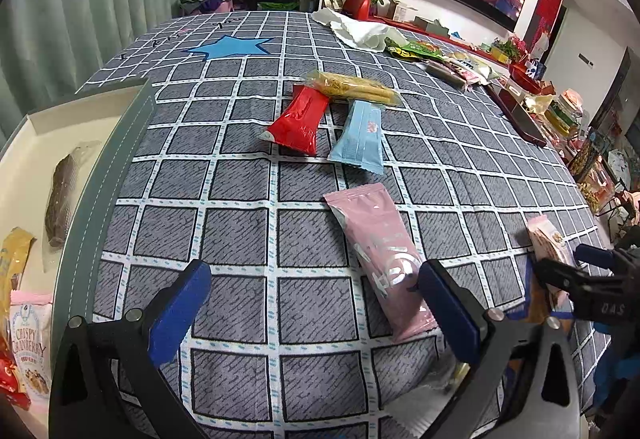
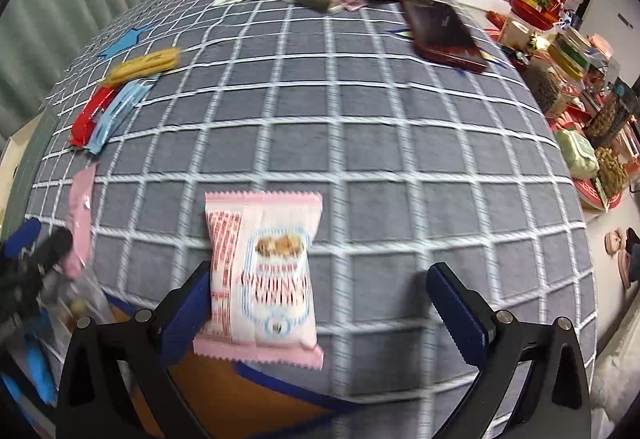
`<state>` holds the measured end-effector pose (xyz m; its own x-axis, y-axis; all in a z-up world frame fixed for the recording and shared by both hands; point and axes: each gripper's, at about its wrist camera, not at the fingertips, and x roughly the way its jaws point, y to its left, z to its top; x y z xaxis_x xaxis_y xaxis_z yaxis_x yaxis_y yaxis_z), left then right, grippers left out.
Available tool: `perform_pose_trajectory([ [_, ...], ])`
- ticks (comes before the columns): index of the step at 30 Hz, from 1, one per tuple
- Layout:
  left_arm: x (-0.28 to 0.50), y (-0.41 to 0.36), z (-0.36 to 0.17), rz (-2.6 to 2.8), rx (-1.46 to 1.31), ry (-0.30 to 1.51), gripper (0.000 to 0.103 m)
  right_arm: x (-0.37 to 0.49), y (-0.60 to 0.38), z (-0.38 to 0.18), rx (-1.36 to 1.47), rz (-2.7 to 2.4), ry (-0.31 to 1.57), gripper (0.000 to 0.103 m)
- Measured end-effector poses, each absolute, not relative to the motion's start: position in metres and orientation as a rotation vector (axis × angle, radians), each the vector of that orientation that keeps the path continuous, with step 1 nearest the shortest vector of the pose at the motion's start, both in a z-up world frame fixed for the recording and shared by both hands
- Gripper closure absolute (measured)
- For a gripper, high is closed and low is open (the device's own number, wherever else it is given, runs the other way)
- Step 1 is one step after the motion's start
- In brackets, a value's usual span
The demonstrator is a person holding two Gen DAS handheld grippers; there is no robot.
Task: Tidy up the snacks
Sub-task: 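Grasp the pink-and-white Crispy Cranberry packet with the right tool, then grasp the pink packet with the left tool while the right tool holds its packet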
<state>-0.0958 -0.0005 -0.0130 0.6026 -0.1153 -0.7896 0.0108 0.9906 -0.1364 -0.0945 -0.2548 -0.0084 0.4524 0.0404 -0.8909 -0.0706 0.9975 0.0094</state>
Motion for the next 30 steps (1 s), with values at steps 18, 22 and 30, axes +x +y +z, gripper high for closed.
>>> perform_pose_trajectory([
  [18,-0.059,-0.063,-0.016,-0.047,0.015,1.168,0.001,-0.073,-0.244,-0.009,-0.066,0.085,1.121,0.002],
  [22,-0.057,-0.070,-0.010,-0.076,0.030,1.156,0.017,-0.083,-0.243,0.002,-0.078,0.112,1.091,0.063],
  [30,-0.067,-0.063,0.012,-0.217,-0.028,1.090,0.077,-0.091,-0.272,0.009,0.230,0.249,1.119,0.063],
])
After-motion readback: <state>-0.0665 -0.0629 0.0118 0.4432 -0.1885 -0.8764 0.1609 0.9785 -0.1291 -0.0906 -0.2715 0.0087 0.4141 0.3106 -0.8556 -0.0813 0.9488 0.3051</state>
